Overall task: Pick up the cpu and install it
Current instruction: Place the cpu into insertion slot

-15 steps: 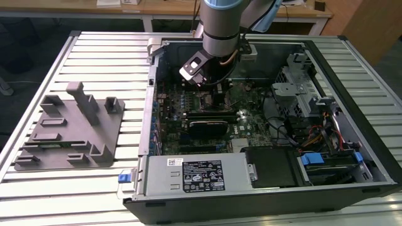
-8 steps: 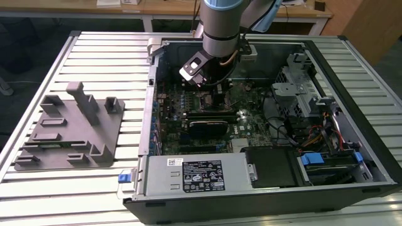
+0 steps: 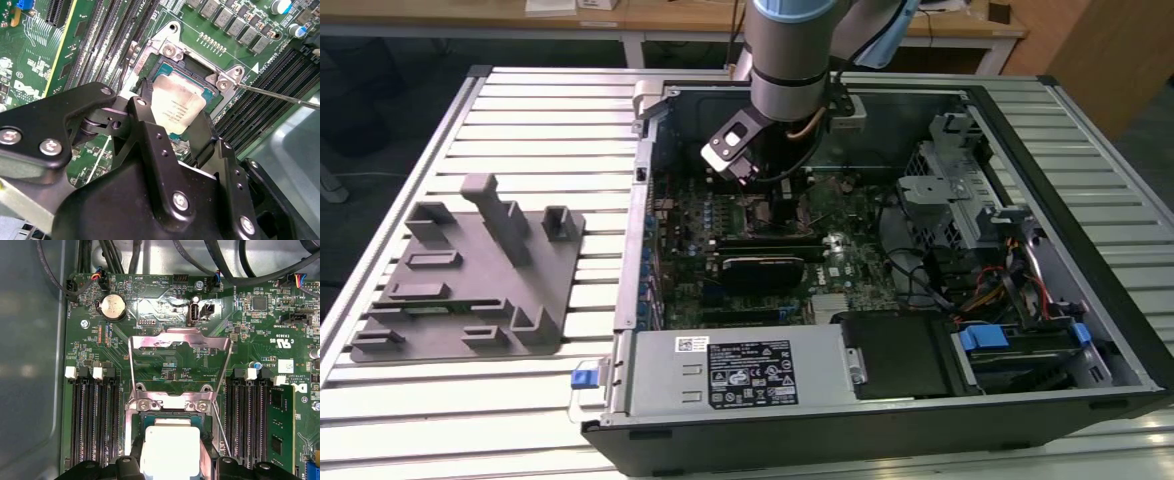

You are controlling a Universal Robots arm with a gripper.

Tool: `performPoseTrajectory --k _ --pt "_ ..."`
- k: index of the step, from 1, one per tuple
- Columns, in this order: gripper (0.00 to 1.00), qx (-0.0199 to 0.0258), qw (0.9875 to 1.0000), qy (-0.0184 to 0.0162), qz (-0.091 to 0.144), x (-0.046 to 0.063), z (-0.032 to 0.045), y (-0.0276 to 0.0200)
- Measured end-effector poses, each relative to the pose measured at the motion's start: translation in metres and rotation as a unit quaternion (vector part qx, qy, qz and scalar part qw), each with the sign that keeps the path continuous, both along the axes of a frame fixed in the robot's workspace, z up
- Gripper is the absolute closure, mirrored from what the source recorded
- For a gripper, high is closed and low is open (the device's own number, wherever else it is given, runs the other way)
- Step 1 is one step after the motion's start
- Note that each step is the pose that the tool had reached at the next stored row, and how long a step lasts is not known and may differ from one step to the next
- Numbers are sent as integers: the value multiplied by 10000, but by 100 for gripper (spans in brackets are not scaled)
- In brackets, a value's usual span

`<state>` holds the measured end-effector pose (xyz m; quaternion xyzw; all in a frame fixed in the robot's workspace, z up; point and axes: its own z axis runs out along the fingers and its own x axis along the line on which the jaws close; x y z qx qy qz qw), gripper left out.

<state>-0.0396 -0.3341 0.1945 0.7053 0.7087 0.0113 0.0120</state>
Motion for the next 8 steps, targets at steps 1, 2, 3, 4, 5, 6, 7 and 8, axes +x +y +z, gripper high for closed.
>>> performPoseTrajectory --k 1,2,3,4,5,6,7,8 --pt "47 0 10000 0 0 0 0 0" --pt "47 0 10000 0 0 0 0 0" --pt "47 1 10000 0 0 0 0 0" --pt "47 10 10000 -3 0 1 -4 3" --pt "46 9 10000 -4 0 2 -5 3" --pt "46 6 10000 -2 0 1 -4 2" --pt "40 3 10000 -1 0 0 -1 1" --pt "40 2 10000 0 0 0 0 0"
